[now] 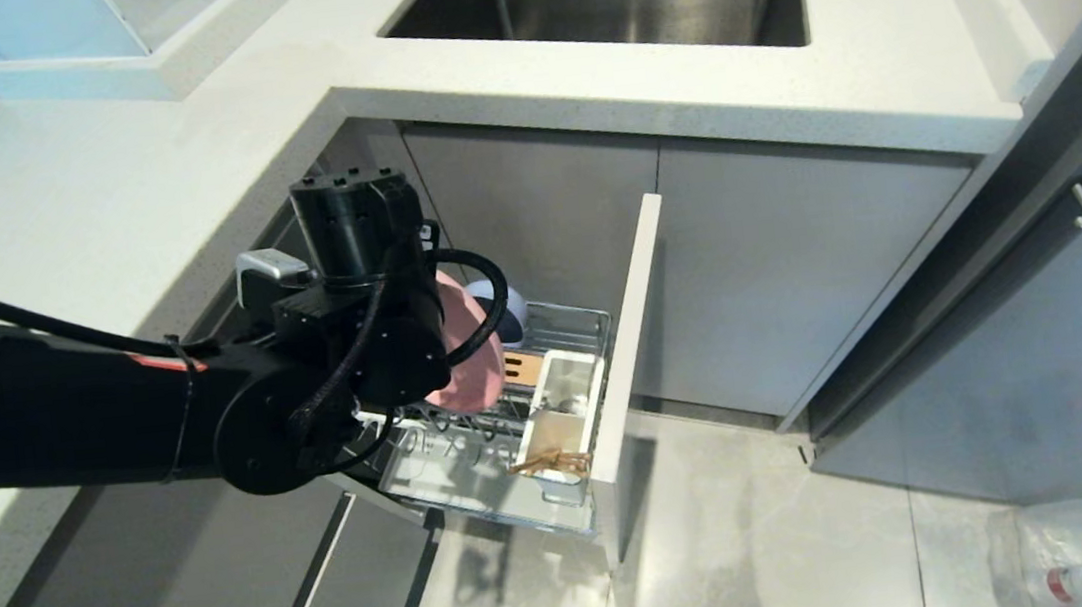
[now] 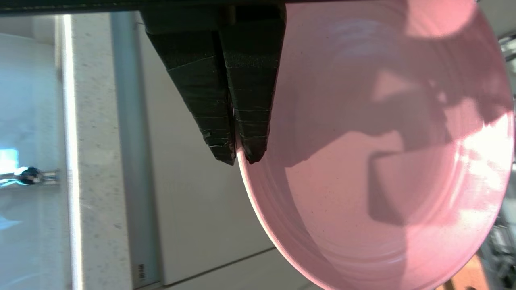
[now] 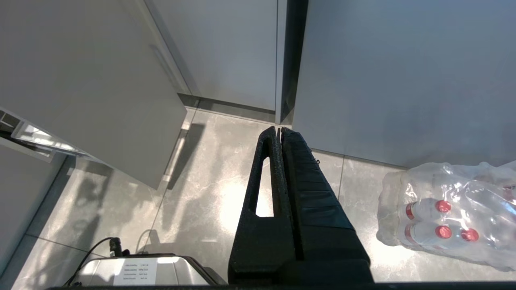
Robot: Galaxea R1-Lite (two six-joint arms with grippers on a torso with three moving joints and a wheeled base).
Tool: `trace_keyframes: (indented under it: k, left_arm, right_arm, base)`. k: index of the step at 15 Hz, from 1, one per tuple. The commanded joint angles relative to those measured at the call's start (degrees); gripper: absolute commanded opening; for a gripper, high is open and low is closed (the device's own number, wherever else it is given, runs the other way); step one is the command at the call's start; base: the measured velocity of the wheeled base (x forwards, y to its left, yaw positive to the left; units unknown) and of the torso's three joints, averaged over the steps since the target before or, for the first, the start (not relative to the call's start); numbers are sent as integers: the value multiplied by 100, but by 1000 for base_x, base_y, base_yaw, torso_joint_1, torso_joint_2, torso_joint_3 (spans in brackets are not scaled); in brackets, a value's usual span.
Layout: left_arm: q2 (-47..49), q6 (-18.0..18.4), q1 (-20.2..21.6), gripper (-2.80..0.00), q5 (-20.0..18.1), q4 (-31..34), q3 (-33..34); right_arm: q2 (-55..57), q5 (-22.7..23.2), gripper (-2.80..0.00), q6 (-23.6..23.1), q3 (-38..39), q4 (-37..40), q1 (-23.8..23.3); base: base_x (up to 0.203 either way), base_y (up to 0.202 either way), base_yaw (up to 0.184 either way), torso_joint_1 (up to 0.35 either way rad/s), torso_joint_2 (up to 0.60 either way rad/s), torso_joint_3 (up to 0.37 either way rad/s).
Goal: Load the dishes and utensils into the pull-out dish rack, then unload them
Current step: Pick up the plate and place it in the cupboard
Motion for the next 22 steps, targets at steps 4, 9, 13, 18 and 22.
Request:
trace_keyframes:
  k: [4, 9, 13, 18, 22]
  left_arm:
    - [27, -44, 43, -280, -229, -314, 162]
    - [88, -197, 152, -280, -237, -354, 281]
    - [80, -254, 240, -280, -331, -590, 454]
    - [90, -382, 242, -280, -520, -613, 548]
    - [62, -510, 348, -280, -721, -792, 628]
  right_arm:
    - [9, 0, -280, 1, 0, -2, 0]
    - [9, 0, -280, 1, 0, -2, 0]
    - [9, 0, -280, 1, 0, -2, 0]
    - [9, 0, -280, 1, 0, -2, 0]
    - [9, 0, -280, 1, 0, -2, 0]
  base:
    - [0, 0, 0, 0, 0, 0]
    - [0, 0, 0, 0, 0, 0]
    - [0, 0, 0, 0, 0, 0]
    - [0, 0, 0, 0, 0, 0]
    - [0, 0, 0, 0, 0, 0]
